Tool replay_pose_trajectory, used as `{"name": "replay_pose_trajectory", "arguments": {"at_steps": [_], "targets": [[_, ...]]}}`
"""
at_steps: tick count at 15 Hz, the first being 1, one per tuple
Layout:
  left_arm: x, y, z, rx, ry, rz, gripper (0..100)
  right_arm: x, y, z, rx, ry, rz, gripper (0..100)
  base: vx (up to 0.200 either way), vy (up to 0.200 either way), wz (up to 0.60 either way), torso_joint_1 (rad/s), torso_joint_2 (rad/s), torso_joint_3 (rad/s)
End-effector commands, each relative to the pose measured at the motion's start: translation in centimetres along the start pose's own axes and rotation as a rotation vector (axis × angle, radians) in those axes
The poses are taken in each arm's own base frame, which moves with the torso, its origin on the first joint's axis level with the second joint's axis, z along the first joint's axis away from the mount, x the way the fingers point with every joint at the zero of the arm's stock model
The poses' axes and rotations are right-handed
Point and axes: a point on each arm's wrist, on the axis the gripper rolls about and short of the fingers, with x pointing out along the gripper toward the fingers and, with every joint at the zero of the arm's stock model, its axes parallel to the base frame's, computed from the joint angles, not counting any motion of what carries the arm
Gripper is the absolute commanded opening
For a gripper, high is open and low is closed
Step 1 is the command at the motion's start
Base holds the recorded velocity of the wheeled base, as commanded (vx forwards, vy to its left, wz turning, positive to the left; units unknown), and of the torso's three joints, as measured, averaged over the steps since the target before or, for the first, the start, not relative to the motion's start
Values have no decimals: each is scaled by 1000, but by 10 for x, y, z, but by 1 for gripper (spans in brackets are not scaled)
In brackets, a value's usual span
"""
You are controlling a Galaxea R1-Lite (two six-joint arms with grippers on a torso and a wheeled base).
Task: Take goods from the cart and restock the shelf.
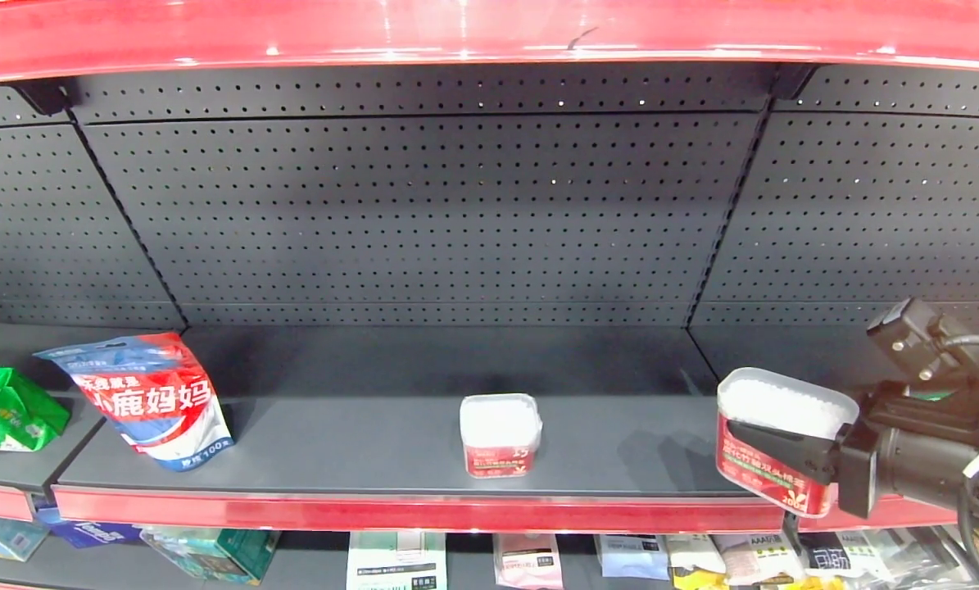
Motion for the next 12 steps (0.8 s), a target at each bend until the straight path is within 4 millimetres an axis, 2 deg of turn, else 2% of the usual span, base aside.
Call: {"name": "replay_pose_trajectory", "arguments": {"at_steps": [1,5,8,10,11,12], "targets": [[0,0,0,0,-1,1,100,19,-1,4,-6,14,34,0,0,0,0,0,0,0],[0,0,0,0,-1,1,100,57,-12,4,-19,-37,115,0,0,0,0,0,0,0],[0,0,0,0,-1,1,100,98,-23,-11,-24,-58,173,0,0,0,0,0,0,0],[0,0,0,0,-1,1,100,121,-39,-15,-42,-72,201,0,0,0,0,0,0,0],[0,0,0,0,-1,1,100,127,-46,-13,-50,-83,216,0,0,0,0,0,0,0],[0,0,0,0,-1,1,100,142,-58,-8,-71,-112,244,0,0,0,0,0,0,0]]}}
